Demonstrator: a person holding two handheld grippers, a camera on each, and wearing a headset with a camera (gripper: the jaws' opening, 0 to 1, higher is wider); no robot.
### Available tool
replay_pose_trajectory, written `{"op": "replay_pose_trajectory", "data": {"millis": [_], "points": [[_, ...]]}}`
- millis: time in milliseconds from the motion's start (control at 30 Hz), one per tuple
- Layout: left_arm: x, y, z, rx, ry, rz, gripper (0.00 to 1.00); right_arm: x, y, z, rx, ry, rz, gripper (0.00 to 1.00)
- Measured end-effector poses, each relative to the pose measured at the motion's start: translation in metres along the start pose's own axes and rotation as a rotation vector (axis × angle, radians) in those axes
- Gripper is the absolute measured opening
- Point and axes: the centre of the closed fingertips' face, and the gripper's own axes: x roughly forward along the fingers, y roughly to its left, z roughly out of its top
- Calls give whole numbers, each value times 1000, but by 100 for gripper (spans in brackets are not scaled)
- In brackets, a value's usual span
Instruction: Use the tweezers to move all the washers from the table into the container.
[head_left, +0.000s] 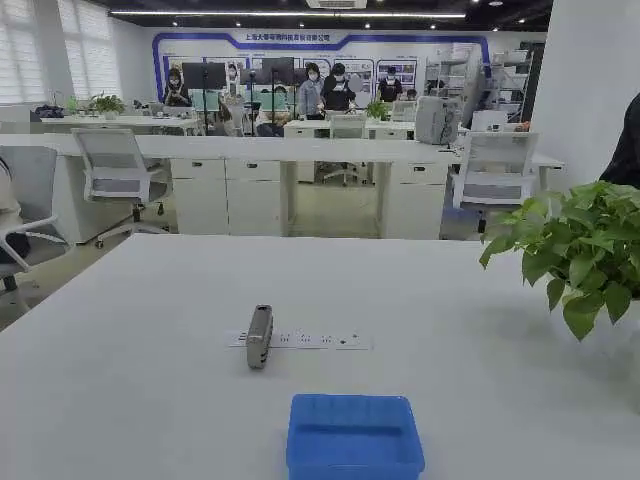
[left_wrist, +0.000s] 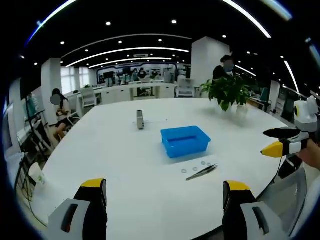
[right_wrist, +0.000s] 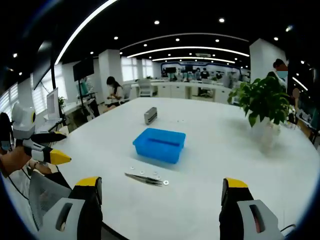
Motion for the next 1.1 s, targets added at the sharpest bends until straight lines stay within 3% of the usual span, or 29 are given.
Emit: {"op": "replay_pose_trajectory", "data": {"millis": [633,1100], "points": [[2,2,-5,5,7,-15,99,2,-4,1,-27,11,-3,97],[18,2,-10,49,34,-46,99,14,-3,4,-11,7,25,97]]}}
